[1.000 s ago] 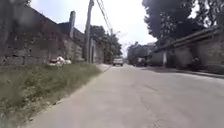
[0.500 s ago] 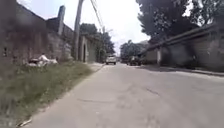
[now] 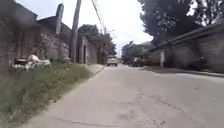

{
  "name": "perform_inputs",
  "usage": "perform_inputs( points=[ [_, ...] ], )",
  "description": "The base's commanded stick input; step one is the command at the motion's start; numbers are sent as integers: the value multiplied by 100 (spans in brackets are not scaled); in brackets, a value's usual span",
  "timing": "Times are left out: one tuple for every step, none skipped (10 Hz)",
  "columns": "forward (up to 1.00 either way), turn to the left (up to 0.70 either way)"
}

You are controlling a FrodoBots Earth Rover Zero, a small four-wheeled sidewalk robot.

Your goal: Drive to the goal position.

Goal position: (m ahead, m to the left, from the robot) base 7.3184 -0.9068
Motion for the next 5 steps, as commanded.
perform_inputs(
  points=[
    [100,0],
    [100,0],
    [100,0],
    [100,0],
    [100,0]
  ],
)
